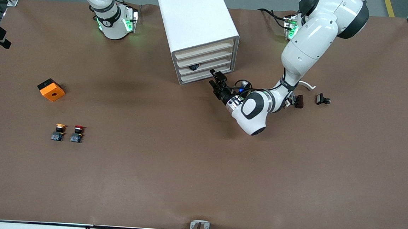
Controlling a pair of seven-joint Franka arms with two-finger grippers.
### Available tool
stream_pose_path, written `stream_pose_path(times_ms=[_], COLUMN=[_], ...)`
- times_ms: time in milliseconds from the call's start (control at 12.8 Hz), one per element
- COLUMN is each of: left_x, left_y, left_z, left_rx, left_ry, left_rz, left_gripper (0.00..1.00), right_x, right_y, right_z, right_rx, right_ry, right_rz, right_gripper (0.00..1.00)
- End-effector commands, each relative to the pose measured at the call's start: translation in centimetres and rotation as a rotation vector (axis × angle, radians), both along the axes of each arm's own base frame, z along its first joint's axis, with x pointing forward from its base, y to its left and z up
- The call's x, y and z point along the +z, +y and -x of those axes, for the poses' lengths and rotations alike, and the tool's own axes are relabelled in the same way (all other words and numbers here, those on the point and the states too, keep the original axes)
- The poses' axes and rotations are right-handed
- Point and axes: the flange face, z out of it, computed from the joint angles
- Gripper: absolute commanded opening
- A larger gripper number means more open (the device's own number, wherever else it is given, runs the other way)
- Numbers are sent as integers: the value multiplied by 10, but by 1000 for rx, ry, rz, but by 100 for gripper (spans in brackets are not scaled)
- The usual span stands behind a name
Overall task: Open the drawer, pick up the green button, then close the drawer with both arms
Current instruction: 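Grasp the drawer handle with the left gripper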
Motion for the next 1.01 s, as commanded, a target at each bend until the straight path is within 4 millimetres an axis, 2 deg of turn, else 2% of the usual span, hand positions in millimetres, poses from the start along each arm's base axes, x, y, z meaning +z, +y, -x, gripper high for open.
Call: stream_pose_path(times_ms=[0,156,312,390,546,702,858,936], left_x=[-7,-7,-3,-4,-5,-6,-9,-8], left_y=[-11,-20,-21,-21,-21,-21,-26,-26], left_z=[10,18,18,19,20,21,28,24], left_rx=[-9,-27,-38,-44,-60,-63,-77,-77], left_ry=[79,102,109,120,130,131,135,127], left_rz=[-41,-73,-65,-60,-56,-58,-60,-59], left_gripper=[72,63,60,55,46,46,35,33], right_x=[5,6,5,4,4,4,4,4], right_y=[1,1,2,4,4,2,2,1], right_z=[0,0,1,1,1,1,0,0], right_rx=[-10,-13,-61,-86,-86,-74,-43,-40], right_ry=[-11,-11,-4,0,1,0,-1,-3], right_rz=[1,-4,-7,-9,-7,-7,-7,-8], right_gripper=[100,100,100,100,100,100,100,100])
